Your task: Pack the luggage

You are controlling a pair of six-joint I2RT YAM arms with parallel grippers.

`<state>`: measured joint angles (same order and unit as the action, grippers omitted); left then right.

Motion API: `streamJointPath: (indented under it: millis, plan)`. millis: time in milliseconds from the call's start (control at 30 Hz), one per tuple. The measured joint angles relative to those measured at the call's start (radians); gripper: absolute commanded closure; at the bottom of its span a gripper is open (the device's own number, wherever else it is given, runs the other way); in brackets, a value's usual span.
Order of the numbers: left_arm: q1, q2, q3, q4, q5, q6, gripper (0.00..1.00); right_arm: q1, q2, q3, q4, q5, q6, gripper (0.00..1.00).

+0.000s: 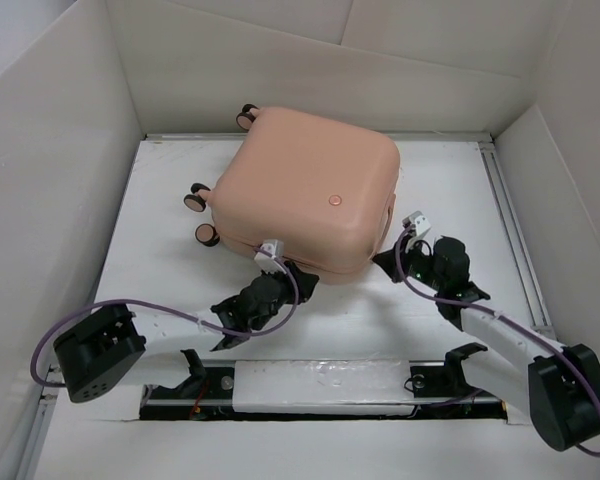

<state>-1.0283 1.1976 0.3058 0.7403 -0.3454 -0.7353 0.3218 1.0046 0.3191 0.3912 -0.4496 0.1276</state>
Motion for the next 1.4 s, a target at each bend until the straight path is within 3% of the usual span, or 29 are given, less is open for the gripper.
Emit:
streamJointPath:
  millis: [333, 467, 733, 967, 1267, 1333, 1400]
  plan:
    - [-0.004, 0.081, 0.073, 0.003, -0.026, 0.02, 0.79, 0.037, -0.073, -0.055, 0.053, 0.064, 0.082, 1.0]
    - [-0.007, 0.116, 0.092, 0.019, -0.04, 0.023, 0.81, 0.15, -0.151, -0.076, -0.006, 0.21, 0.127, 1.0]
    - [-0.013, 0.169, 0.128, 0.039, -0.042, 0.026, 0.84, 0.489, -0.192, -0.082, -0.087, 0.541, 0.267, 1.0]
    - [0.002, 0.182, 0.134, 0.048, 0.005, 0.025, 0.86, 0.672, -0.01, 0.02, -0.087, 0.761, 0.362, 1.0]
    - [0.03, 0.17, 0.134, 0.038, 0.058, 0.02, 0.86, 0.767, 0.276, 0.18, -0.029, 0.968, 0.464, 1.0]
    - [0.039, 0.141, 0.134, -0.002, 0.055, 0.021, 0.83, 0.783, 0.309, 0.185, 0.013, 1.005, 0.494, 1.0]
    - [0.044, 0.103, 0.134, -0.048, 0.048, 0.024, 0.72, 0.796, 0.338, 0.189, 0.056, 1.031, 0.518, 0.98]
